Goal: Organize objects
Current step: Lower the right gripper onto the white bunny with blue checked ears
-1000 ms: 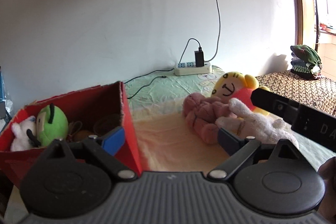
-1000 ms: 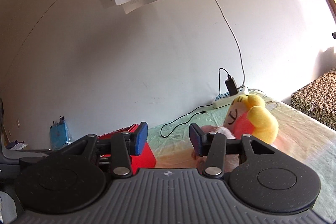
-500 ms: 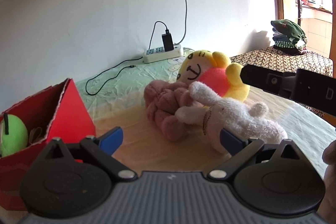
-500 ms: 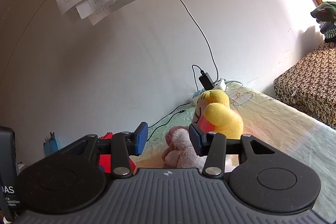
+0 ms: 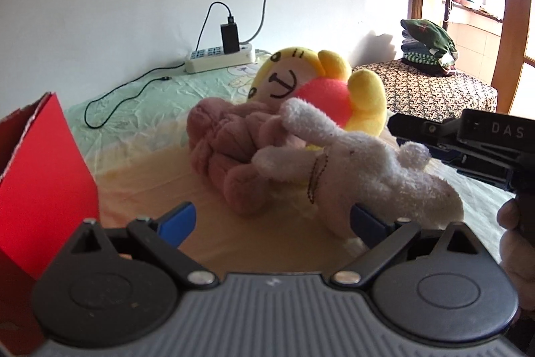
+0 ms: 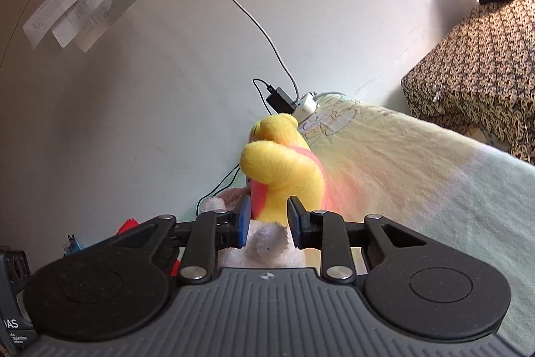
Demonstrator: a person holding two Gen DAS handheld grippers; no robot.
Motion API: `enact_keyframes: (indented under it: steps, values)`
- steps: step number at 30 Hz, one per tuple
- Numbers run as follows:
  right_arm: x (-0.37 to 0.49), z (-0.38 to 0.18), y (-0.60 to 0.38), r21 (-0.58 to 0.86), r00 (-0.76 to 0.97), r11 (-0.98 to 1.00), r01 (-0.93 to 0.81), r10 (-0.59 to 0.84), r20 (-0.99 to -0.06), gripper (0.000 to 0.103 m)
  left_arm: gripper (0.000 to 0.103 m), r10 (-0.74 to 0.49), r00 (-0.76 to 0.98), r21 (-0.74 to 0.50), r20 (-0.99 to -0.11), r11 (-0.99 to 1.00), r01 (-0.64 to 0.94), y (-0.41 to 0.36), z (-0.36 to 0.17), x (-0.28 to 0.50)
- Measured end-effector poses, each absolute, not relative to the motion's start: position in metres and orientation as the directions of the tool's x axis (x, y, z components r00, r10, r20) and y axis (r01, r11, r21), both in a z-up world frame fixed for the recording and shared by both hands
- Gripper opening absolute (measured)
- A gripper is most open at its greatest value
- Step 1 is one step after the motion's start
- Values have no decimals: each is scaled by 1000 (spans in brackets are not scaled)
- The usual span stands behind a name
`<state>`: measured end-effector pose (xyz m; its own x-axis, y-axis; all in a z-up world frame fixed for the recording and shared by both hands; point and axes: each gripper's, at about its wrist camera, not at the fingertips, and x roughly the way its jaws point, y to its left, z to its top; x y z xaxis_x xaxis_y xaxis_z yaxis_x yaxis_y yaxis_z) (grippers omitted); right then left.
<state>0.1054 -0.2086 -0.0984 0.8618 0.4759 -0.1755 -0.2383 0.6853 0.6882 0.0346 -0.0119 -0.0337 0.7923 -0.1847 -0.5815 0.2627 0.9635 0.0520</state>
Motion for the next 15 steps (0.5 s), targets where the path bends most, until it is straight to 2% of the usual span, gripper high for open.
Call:
enact_keyframes:
  steps: [4,9,12,15]
  values:
    - [108,-97,-202,676,837,698,-236,500,-225,26,99,-225,769,24,-599,954,298,-11,-35,34]
    - [102,-99,-207,698,816,677,-234,527,-238,25,99,-305,735,-21,-605,929,369,-13,-33,27]
    - [101,-101,-207,732,792,634,-249,568,-223,24,99,-372,701,-74,-609,906,416,-14,-31,22]
    - [103,-100,-205,769,758,575,-280,623,-191,22,99,-381,704,-82,-599,904,420,-13,-28,19]
